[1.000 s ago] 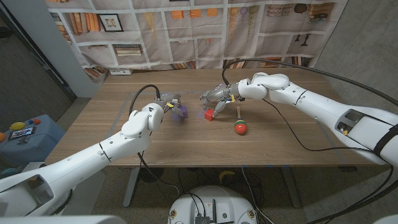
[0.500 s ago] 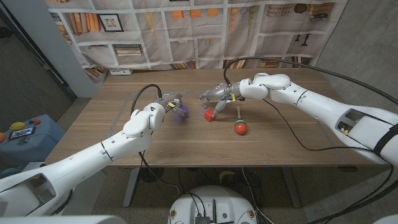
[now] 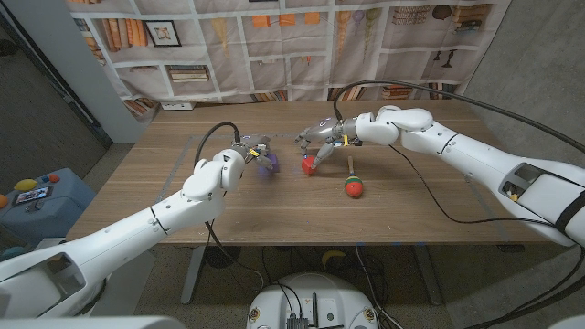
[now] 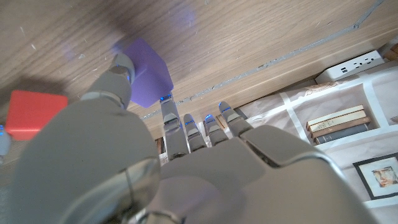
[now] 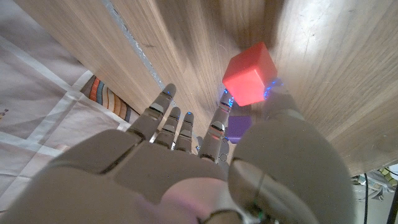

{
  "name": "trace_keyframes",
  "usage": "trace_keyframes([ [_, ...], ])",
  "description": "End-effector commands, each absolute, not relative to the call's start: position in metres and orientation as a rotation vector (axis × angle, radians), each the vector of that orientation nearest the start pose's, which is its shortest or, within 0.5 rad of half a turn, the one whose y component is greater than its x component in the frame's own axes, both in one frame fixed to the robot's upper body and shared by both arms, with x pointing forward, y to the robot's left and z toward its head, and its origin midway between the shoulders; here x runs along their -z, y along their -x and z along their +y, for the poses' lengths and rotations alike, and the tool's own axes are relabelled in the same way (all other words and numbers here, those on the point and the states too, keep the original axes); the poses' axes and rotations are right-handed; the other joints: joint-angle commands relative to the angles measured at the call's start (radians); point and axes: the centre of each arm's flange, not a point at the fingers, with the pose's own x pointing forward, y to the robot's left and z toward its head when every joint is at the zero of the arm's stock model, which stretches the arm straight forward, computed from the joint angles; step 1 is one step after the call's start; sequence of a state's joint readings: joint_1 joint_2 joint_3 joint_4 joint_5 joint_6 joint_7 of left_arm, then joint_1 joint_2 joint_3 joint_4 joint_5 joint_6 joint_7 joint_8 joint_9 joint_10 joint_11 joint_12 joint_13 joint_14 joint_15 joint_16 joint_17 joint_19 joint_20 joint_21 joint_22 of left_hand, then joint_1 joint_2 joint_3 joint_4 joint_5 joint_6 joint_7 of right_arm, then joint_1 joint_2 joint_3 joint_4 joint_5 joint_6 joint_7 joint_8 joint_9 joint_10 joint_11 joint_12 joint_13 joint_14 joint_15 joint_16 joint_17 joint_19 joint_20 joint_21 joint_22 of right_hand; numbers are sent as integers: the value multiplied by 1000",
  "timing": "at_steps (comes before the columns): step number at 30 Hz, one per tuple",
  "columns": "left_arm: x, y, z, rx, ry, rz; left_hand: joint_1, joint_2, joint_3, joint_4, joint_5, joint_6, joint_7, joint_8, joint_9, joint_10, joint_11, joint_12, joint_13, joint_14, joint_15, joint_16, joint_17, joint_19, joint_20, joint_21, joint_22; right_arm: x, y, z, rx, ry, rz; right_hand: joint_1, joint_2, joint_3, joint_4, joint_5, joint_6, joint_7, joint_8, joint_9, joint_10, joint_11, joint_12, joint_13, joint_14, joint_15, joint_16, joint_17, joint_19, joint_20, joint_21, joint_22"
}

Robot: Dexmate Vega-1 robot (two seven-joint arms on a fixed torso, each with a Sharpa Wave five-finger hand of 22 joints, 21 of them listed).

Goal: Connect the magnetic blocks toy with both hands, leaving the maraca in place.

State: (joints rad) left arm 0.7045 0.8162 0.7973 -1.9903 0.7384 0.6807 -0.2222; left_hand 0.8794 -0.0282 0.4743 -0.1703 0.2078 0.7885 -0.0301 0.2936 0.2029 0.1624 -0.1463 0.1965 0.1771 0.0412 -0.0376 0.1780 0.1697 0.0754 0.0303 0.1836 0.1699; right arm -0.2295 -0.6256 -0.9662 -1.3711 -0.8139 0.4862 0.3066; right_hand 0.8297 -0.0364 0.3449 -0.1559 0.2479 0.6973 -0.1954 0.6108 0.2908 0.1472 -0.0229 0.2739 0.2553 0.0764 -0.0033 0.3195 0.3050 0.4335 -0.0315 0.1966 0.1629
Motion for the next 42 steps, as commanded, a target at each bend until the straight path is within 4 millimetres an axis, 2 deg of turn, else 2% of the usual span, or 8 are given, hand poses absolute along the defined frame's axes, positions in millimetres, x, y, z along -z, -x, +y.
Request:
trace_keyframes([
  [1, -19, -574, 184, -128, -1558, -399, 7, 12, -5, 0, 10, 122, -86, 10, 16, 7, -4, -3, 2, 9, 0, 5, 2, 2, -2, 8, 3, -72, -615, -97, -499, 2023, -819, 14, 5, -1, 2, 2, 39, -24, 9, 3, 13, -1, 7, -1, 11, 1, 5, 3, 14, 3, 3, 1],
  [11, -17, -571, 181, -177, -1500, -408, 10, 14, -7, -1, 11, 124, -87, 11, 17, 10, -3, -2, 1, 9, 2, 4, 2, 3, -3, 8, 3, -73, -599, -98, -366, 2021, -754, 12, 2, -8, 3, -3, 41, -25, 11, 2, 24, -2, 6, -4, 32, 7, 13, 4, 32, 13, 5, 2],
  [20, -9, -567, 178, -227, -1431, -411, 12, 15, -10, 0, 11, 125, -84, 11, 18, 13, -1, -2, 1, 13, 0, 5, 2, 7, -5, 9, 3, -70, -590, -98, -284, 2020, -701, 13, 4, -9, 3, -5, 49, -25, 14, 2, 28, -1, 5, -6, 36, 6, 15, 5, 37, 13, 4, 2],
  [28, -3, -561, 177, -297, -1354, -402, 13, 16, -11, 0, 12, 127, -81, 11, 18, 17, -1, -1, 1, 17, -3, 6, 2, 8, -5, 10, 3, -65, -581, -96, -175, 2029, -707, 17, 6, -11, 2, -8, 65, -24, 21, 1, 42, -4, 6, -8, 48, 3, 20, 5, 46, 16, 4, 2],
  [42, 0, -559, 168, -297, -1327, -435, 16, 19, -14, 0, 12, 129, -80, 10, 17, 23, -3, 1, 1, 22, -5, 7, 2, 11, -6, 10, 3, -53, -571, -86, -58, 2012, -743, 21, 6, -13, 0, -12, 68, -26, 22, 0, 55, -7, 7, -10, 60, -6, 25, 6, 56, 18, 3, 3],
])
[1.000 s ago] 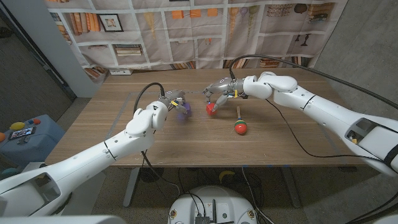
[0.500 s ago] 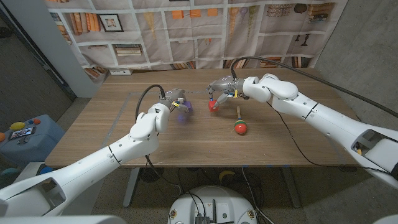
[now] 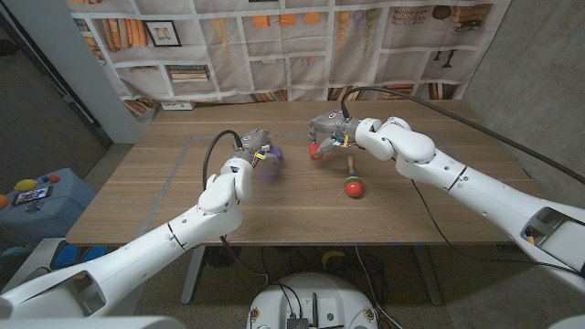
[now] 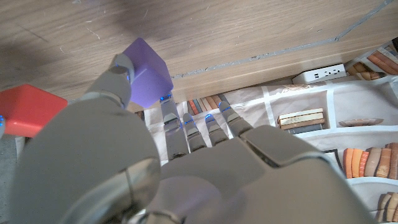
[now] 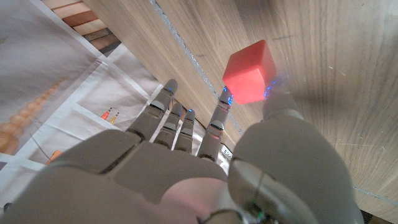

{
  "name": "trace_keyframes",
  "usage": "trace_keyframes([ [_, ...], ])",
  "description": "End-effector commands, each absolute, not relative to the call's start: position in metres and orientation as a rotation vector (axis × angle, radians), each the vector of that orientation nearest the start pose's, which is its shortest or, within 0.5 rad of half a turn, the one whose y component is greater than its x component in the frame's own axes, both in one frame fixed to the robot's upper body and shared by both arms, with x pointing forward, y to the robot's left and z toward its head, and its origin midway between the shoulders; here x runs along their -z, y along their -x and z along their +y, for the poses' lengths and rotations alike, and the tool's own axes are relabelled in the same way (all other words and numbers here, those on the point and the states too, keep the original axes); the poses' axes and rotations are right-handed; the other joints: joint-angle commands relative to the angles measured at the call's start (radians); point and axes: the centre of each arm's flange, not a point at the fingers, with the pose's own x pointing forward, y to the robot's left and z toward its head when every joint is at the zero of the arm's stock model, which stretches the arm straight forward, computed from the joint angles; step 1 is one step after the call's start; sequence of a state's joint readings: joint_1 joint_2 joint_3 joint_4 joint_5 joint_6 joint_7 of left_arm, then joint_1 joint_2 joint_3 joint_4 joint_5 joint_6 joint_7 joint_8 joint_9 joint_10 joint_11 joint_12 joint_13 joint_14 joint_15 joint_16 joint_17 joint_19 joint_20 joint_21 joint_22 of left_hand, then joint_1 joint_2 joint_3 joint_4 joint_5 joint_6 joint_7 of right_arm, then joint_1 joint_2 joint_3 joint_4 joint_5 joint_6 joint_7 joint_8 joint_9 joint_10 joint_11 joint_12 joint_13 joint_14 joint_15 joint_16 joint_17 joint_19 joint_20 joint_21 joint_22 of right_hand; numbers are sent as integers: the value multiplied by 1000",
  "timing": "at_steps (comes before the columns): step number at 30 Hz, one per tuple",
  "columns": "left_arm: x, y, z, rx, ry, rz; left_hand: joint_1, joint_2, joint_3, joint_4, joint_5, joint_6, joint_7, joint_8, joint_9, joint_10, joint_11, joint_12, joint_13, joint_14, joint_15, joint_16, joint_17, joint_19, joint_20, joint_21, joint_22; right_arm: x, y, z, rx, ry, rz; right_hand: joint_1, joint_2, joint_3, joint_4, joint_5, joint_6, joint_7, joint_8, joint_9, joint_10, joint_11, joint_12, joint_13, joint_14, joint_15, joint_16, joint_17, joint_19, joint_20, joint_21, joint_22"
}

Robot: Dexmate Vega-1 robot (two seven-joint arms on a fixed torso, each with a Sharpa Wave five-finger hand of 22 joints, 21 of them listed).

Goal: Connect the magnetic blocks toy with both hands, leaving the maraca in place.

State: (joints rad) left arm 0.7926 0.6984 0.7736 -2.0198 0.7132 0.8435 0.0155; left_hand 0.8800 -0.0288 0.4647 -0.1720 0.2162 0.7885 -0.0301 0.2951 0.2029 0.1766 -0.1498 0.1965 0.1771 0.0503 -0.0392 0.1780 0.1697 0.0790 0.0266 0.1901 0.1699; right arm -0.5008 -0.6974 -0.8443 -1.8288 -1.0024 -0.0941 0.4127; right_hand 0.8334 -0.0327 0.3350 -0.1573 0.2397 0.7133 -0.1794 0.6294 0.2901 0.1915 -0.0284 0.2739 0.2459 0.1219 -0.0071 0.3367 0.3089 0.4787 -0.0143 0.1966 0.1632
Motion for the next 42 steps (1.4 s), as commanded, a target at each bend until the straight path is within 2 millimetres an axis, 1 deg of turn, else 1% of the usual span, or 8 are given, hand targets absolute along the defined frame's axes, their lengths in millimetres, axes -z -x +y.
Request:
trace_keyframes([
  [1, 0, -559, 167, -295, -1328, -434, 15, 19, -4, 1, 4, 129, -79, 8, 17, 9, 1, 1, 1, 13, -4, 7, 2, 8, -3, 4, 3, -52, -570, -85, -53, 2013, -746, 18, 3, -3, 1, -4, 52, -42, 4, 1, 12, -2, 7, -1, 14, -2, 7, 2, 11, 1, 3, 2],
  [9, -1, -563, 159, -273, -1331, -455, 16, 20, -6, 1, 4, 129, -80, 6, 15, 11, 0, 0, 1, 13, -4, 6, 2, 8, -3, 4, 3, -47, -569, -78, -23, 2033, -770, 20, 4, -4, 1, -6, 53, -42, 4, 1, 17, -4, 7, -2, 21, -5, 10, 3, 14, 3, 3, 3],
  [12, -2, -563, 157, -270, -1332, -461, 17, 21, -6, 1, 4, 130, -81, 5, 14, 10, 0, 0, 1, 13, -3, 6, 2, 9, -2, 4, 3, -46, -567, -77, 16, 2060, -787, 21, 4, -5, 1, -6, 52, -42, 4, 1, 16, -7, 5, -2, 19, -7, 10, 3, 14, 3, 2, 3],
  [20, -4, -562, 156, -277, -1335, -470, 18, 21, -8, 1, 4, 132, -82, 5, 14, 13, 0, 0, 1, 17, -5, 7, 2, 10, -2, 4, 3, -43, -566, -74, 36, 2078, -799, 22, 6, -5, 1, -7, 51, -42, 4, 1, 18, -8, 4, -3, 20, -9, 10, 4, 15, 1, 0, 3],
  [29, -7, -561, 156, -277, -1342, -480, 19, 22, -9, 1, 4, 133, -80, 4, 13, 13, 0, 0, 1, 20, -5, 7, 2, 10, -1, 3, 3, -44, -566, -66, 55, 2088, -817, 25, 9, -6, 1, -9, 51, -43, 5, 1, 22, -10, 3, -4, 22, -10, 11, 5, 15, 0, -1, 3],
  [42, -10, -562, 153, -268, -1354, -497, 21, 24, -11, 1, 5, 135, -83, 3, 14, 17, -1, 0, 1, 21, -6, 6, 2, 10, -2, 3, 3, -43, -566, -57, 39, 2093, -834, 31, 11, -6, -1, -11, 52, -43, 6, 1, 26, -13, 1, -6, 22, -9, 11, 5, 14, 2, -3, 4],
])
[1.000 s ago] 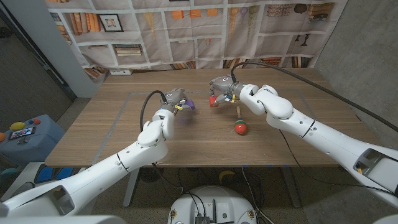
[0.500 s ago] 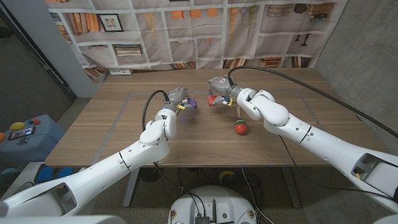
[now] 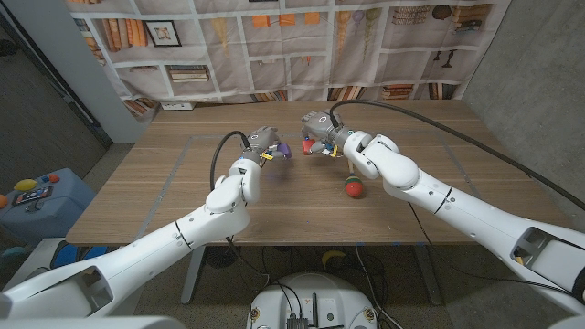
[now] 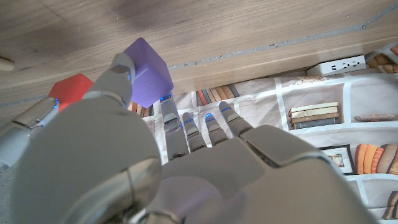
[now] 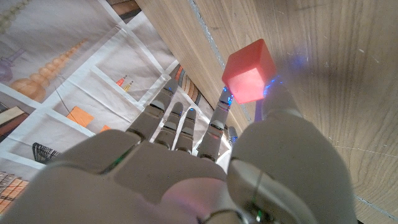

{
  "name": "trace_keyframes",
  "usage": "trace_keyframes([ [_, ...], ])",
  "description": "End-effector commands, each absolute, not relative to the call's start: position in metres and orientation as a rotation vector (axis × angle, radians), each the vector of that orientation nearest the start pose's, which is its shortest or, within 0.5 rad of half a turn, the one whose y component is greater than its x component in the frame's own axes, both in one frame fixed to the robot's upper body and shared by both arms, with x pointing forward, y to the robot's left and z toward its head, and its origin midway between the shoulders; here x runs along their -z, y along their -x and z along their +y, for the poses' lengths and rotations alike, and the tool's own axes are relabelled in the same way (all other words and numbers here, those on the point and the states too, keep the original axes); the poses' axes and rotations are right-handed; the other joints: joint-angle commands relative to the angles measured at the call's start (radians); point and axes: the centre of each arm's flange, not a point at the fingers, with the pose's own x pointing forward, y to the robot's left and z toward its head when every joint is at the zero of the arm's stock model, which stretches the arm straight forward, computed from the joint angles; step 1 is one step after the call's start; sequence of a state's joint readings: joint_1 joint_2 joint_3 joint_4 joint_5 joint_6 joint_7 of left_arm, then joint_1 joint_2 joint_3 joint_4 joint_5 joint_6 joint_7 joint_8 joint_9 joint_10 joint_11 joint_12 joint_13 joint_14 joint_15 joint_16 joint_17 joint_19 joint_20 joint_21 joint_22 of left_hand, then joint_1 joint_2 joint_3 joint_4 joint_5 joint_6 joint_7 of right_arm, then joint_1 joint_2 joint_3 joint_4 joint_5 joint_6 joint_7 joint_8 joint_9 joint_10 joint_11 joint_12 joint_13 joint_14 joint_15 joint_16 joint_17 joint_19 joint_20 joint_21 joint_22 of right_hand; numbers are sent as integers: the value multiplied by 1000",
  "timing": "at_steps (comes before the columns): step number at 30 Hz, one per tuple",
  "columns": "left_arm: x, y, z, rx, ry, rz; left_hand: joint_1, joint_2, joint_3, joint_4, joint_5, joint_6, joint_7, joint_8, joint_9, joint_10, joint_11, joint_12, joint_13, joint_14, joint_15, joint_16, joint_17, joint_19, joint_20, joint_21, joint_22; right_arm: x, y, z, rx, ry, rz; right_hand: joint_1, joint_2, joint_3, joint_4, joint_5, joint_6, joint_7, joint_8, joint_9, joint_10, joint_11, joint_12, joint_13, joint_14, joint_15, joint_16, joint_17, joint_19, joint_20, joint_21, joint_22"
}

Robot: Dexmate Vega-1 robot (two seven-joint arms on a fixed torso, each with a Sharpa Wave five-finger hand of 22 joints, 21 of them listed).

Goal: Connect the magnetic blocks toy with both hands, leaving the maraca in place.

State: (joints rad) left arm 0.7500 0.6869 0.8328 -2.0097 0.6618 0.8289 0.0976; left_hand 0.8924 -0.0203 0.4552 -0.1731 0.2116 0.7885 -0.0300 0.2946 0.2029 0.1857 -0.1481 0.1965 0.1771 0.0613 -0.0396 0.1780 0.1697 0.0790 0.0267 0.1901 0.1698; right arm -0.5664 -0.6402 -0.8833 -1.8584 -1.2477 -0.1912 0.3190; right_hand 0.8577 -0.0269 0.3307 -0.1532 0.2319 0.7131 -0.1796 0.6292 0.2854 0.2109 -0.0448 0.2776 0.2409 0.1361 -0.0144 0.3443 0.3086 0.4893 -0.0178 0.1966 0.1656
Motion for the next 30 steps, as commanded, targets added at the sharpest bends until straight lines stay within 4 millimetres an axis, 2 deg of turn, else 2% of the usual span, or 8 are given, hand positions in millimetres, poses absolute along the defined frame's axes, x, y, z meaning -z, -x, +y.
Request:
trace_keyframes([
  [1, -10, -562, 153, -269, -1354, -497, 8, 15, -2, 3, 9, 135, -82, 4, 14, 8, -3, 0, 1, 10, -6, 6, 2, 10, -2, 3, 3, -43, -566, -57, 37, 2092, -833, 7, 5, -2, -5, -3, 52, -42, 6, 6, 8, 3, -2, -1, 7, -3, 3, 5, 3, 6, -4, 1],
  [30, -6, -561, 147, -262, -1346, -504, 12, 19, -7, 3, 10, 137, -81, 2, 15, 10, -2, -1, 2, 11, -4, 5, 2, 11, -1, 2, 3, -41, -560, -40, -20, 2071, -855, 15, 5, -6, -5, -6, 66, -42, 15, 7, 12, 3, -9, -3, 8, -3, 3, 6, 2, 9, -6, 2],
])
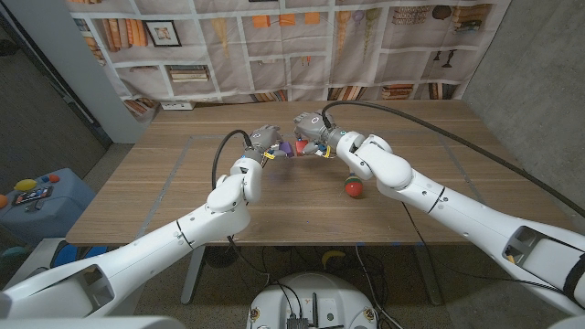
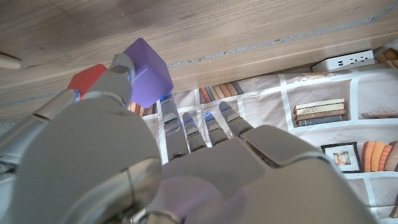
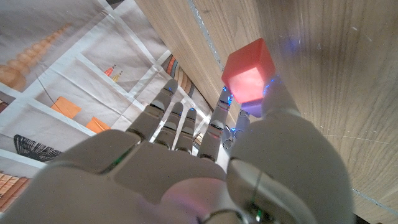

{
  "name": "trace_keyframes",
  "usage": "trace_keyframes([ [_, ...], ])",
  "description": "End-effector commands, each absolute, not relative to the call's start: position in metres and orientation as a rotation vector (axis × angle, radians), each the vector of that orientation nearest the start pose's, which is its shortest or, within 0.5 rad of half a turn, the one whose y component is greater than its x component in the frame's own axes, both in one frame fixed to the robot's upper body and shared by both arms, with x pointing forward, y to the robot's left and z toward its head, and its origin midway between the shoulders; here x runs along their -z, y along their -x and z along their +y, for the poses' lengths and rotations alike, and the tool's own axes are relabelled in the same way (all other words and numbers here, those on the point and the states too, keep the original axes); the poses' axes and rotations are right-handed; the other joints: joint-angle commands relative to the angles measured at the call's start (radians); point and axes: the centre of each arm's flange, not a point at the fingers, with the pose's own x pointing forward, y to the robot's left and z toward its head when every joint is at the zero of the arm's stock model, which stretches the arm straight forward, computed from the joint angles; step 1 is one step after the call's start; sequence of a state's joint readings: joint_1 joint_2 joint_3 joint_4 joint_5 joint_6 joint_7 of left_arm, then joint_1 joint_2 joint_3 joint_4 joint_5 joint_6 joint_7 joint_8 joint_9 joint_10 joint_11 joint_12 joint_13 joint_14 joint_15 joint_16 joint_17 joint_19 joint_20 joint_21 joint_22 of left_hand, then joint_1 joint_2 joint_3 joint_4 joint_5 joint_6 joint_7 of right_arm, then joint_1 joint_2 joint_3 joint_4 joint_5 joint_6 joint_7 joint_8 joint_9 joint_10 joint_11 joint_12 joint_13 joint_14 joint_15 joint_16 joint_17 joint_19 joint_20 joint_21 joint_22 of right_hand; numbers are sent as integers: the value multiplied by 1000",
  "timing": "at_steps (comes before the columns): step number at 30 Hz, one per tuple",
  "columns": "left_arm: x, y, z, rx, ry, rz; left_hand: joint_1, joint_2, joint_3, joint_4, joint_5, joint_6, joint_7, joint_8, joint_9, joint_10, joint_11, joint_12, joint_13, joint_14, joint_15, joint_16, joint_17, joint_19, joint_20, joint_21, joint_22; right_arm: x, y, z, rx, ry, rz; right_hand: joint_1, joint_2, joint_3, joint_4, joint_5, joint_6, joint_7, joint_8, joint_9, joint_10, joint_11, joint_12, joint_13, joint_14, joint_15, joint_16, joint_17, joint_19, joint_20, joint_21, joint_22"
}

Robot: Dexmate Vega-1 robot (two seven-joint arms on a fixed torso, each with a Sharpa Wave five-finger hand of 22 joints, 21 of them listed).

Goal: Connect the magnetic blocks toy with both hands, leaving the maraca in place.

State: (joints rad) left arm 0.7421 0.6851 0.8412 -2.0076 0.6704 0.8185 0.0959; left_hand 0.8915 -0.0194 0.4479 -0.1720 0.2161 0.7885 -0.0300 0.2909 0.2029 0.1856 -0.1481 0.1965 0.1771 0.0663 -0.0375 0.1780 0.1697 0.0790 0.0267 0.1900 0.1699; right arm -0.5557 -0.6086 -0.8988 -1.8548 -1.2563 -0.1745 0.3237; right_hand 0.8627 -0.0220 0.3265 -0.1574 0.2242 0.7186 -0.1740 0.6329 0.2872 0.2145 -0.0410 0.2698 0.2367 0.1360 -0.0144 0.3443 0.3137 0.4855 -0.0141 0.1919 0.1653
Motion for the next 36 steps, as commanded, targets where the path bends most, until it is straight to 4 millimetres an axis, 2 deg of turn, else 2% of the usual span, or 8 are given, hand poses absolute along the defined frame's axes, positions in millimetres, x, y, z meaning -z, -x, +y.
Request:
trace_keyframes([
  [1, -6, -561, 147, -262, -1346, -504, 13, 18, 0, 2, 6, 137, -80, 5, 15, 10, -2, -1, 2, 5, -6, 4, 2, 10, 0, 2, 3, -41, -561, -40, -21, 2071, -856, 11, 1, -2, -1, 2, 61, -48, 11, 5, 9, -1, -1, 1, 9, -2, 3, 1, 5, 7, -2, 2],
  [23, -2, -561, 148, -259, -1336, -503, 16, 20, -4, 1, 6, 139, -80, 3, 15, 13, -2, -2, 2, 8, -6, 5, 2, 12, -2, 2, 3, -45, -562, -34, -22, 2067, -852, 13, 4, -5, 1, -1, 69, -48, 16, 6, 12, 0, -5, -1, 9, -1, 3, 2, 7, 15, -2, 2],
  [28, -3, -561, 149, -261, -1336, -505, 17, 20, -5, 1, 6, 138, -81, 3, 16, 14, -2, -1, 2, 10, -6, 5, 2, 12, -2, 2, 3, -45, -561, -35, -14, 2071, -845, 13, 0, -8, 0, -3, 52, -47, 10, 6, 4, 2, -11, -1, 3, 4, 0, 3, 5, 22, -3, 2],
  [34, -5, -562, 150, -261, -1337, -508, 18, 20, -6, 1, 7, 140, -81, 3, 16, 14, -3, -2, 2, 10, -6, 5, 2, 13, 0, 3, 3, -45, -561, -35, -5, 2079, -841, 5, -21, -22, 0, -5, -12, -45, -16, 1, -17, 5, -25, -2, -10, 12, -7, 4, -5, 34, -5, 3],
  [36, -5, -562, 150, -259, -1334, -508, 18, 20, -6, 1, 7, 140, -81, 4, 17, 15, -2, -1, 2, 10, -6, 5, 2, 13, 1, 3, 3, -45, -561, -35, -4, 2080, -841, 4, -22, -23, 1, -5, -15, -46, -18, 0, -19, 6, -26, -2, -12, 14, -8, 4, -5, 40, -5, 3],
])
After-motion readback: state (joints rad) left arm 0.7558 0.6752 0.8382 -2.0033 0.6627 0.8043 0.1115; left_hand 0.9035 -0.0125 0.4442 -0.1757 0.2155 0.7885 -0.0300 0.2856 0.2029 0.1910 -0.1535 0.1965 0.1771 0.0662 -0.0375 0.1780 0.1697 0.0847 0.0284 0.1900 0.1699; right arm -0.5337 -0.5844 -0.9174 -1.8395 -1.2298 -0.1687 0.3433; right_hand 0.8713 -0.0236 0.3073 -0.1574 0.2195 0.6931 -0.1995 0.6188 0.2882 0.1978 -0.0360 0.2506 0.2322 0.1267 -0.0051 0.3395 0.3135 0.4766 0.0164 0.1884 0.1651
